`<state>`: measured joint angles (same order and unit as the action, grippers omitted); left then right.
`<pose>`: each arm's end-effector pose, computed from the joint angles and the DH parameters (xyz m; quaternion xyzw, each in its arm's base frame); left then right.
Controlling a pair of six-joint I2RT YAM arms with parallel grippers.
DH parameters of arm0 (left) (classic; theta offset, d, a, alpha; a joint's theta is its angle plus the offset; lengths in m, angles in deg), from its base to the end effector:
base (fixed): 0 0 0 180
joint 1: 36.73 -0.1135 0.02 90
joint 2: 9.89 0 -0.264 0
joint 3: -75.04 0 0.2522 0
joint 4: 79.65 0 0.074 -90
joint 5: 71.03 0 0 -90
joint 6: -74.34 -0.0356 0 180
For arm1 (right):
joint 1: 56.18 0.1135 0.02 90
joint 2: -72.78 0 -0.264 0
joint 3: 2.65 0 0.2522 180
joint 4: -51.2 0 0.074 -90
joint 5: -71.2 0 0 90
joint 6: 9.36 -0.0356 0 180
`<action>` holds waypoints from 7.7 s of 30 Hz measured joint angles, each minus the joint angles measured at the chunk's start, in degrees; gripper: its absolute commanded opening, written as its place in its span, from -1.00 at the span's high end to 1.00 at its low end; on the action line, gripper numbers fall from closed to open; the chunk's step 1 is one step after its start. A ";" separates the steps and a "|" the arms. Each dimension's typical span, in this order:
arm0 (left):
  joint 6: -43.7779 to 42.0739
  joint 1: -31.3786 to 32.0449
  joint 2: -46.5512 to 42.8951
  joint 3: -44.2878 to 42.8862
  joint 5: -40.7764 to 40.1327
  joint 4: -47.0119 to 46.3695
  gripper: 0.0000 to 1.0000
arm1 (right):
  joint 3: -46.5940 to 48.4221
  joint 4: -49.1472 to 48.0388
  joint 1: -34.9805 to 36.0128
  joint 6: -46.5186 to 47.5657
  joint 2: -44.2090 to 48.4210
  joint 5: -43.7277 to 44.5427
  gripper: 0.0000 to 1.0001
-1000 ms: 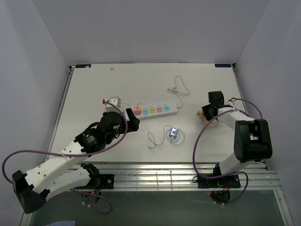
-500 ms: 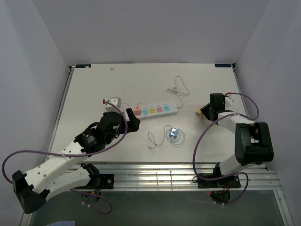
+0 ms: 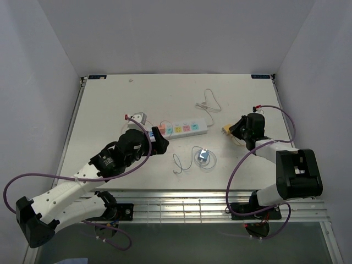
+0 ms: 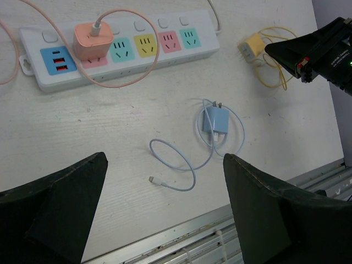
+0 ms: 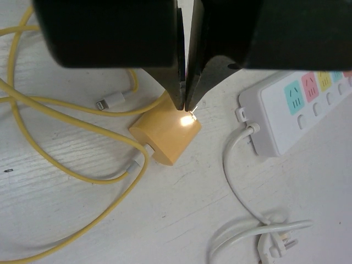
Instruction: Insert the plug
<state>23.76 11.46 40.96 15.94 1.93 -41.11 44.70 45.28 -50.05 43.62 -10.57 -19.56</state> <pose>0.1386 -0.1393 0.2999 -0.0080 0.8608 -0.2480 0.4442 0.2866 0.0313 0.1726 0.2275 0.8360 0.1890 0.4623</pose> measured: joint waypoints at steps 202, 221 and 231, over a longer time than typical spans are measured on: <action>4.72 -12.98 11.10 -7.30 3.74 5.92 -0.96 | 8.83 11.08 6.54 10.54 6.80 -9.86 0.84; 10.23 -30.14 22.45 4.04 23.47 -8.87 -0.75 | 7.13 -26.40 34.23 16.04 -12.37 19.69 0.84; 10.25 -31.15 23.34 4.37 25.40 -11.82 -0.74 | 11.32 -34.38 39.01 20.85 -21.05 24.81 0.84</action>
<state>34.01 -19.69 64.31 20.31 27.33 -52.93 56.02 10.90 -11.04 64.47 -31.62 5.25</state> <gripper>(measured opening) 0.871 0.530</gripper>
